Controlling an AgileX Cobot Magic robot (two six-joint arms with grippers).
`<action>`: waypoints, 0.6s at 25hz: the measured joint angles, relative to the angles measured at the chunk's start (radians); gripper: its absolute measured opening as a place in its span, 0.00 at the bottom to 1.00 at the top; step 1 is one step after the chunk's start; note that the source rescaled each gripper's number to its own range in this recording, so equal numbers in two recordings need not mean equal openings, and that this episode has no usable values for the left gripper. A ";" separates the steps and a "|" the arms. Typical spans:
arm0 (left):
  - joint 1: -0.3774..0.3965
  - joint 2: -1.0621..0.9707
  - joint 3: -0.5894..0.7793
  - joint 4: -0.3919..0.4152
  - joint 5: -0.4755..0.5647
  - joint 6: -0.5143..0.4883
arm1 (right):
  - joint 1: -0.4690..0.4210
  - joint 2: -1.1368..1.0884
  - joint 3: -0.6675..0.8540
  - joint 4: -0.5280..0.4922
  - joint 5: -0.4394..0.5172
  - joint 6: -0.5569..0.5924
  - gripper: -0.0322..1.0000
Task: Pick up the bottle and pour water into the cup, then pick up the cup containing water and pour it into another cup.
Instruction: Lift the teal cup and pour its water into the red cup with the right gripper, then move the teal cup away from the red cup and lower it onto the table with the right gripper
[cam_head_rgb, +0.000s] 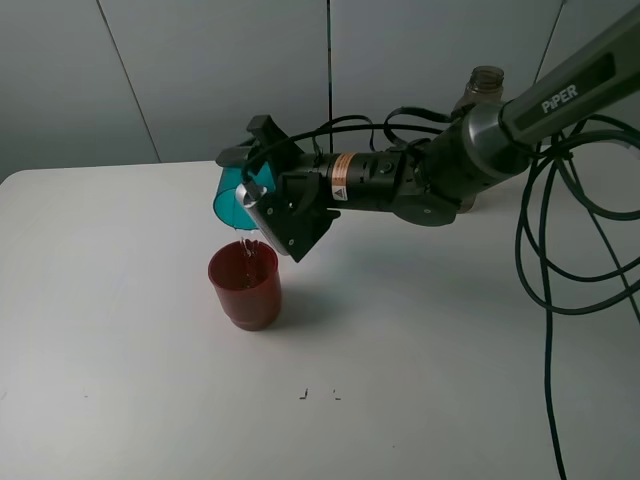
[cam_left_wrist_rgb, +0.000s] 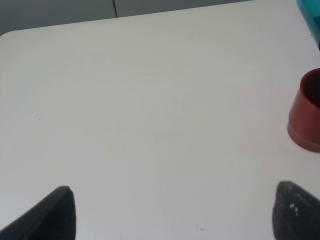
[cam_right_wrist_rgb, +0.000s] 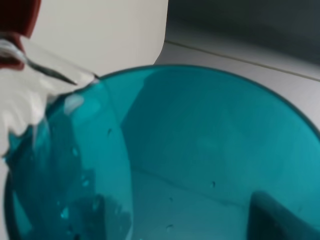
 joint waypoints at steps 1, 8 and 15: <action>0.000 0.000 0.000 0.000 0.000 0.000 | 0.000 0.000 0.000 0.000 0.000 -0.022 0.06; 0.000 0.000 0.000 0.000 0.000 0.000 | 0.001 0.000 0.000 -0.006 -0.004 -0.163 0.06; 0.000 0.000 0.000 0.000 0.000 0.000 | 0.002 0.000 0.000 -0.037 -0.039 -0.227 0.06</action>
